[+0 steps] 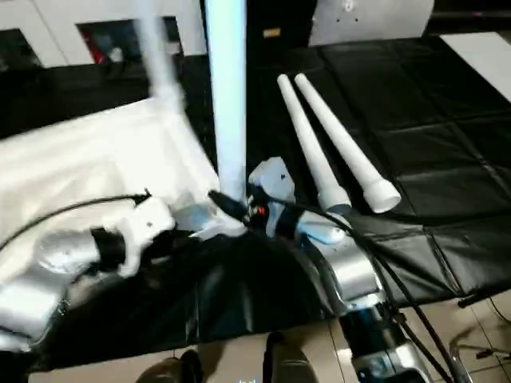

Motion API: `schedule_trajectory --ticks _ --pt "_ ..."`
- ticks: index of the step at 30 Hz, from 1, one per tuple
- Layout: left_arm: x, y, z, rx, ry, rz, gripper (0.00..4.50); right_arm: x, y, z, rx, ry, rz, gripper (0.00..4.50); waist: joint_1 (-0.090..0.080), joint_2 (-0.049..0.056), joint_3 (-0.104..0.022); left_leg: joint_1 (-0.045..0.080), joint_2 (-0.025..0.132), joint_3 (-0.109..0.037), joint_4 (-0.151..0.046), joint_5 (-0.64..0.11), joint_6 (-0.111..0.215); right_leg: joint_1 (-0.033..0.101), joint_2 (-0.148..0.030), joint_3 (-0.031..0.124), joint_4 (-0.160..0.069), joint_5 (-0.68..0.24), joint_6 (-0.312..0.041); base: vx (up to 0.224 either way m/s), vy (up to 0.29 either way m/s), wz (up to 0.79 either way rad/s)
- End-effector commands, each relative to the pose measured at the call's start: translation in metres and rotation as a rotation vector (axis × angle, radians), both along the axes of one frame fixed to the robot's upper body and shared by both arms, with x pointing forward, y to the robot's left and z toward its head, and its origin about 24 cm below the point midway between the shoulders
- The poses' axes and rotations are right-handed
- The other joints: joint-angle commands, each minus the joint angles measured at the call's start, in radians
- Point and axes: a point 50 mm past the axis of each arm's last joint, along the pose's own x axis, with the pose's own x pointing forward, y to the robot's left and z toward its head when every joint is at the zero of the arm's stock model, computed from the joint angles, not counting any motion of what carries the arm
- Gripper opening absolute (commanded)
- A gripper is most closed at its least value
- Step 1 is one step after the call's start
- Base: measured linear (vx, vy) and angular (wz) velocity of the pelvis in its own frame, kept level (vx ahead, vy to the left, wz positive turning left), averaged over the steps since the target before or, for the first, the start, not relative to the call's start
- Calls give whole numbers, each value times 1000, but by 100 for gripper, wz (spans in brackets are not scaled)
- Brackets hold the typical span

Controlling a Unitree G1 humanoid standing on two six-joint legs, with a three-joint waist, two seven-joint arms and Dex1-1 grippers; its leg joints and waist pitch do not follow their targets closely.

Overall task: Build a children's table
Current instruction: Insert table leg to table base

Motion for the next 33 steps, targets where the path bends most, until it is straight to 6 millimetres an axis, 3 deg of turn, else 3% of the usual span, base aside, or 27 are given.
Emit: schedule_trajectory --ticks 1,3,5,16,18,23,29,31,33 --pt "-5 -14 9 -27 -31 -28 0 -7 -21 -59 -149 248 -125 190 13 5 -28 12 69 -39 -78 -483 12 24 -87 53 -70 -537 -149 0 0 0" --pt "-4 -21 10 -41 -40 -8 0 -7 -19 -59 -146 249 -120 190 23 3 -28 18 67 -36 -75 -482 18 21 -86 54 -76 -565 -140 0 0 0" --pt "-3 -24 10 -36 -50 -5 0 -8 -17 -60 -149 251 -107 190 27 2 -28 17 65 -37 -75 -475 21 22 -86 52 -78 -588 -127 0 0 0" --pt "15 -9 9 74 -87 115 0 -7 -18 -61 -139 244 -99 190 34 5 -34 23 62 -39 -72 -499 17 23 -85 45 -83 -606 -104 0 0 0" --pt "16 -10 9 64 -80 113 0 -6 -18 -60 -138 242 -101 246 35 6 -35 24 61 -40 -71 -498 16 24 -84 42 -83 -609 -105 0 0 0" --pt "24 -8 8 67 -63 114 0 -2 -19 -57 -136 208 -99 284 39 7 -37 27 60 -38 -69 -498 17 25 -83 40 -84 -591 -112 0 0 0" --pt "32 -3 4 83 -68 78 0 -8 -37 -48 -115 162 -71 340 41 4 -36 33 55 -37 -63 -505 28 23 -82 32 -98 -658 -81 0 0 0" --pt "34 -2 4 92 -75 65 0 -10 -42 -44 -95 152 -54 356 38 1 -38 24 54 -40 -65 -496 36 35 -81 24 -95 -649 -73 0 0 0" --pt "36 -2 5 96 -96 -16 0 -15 -52 -34 -68 113 -15 375 39 3 -42 20 56 -41 -63 -475 45 39 -87 23 -95 -624 -73 0 0 0"
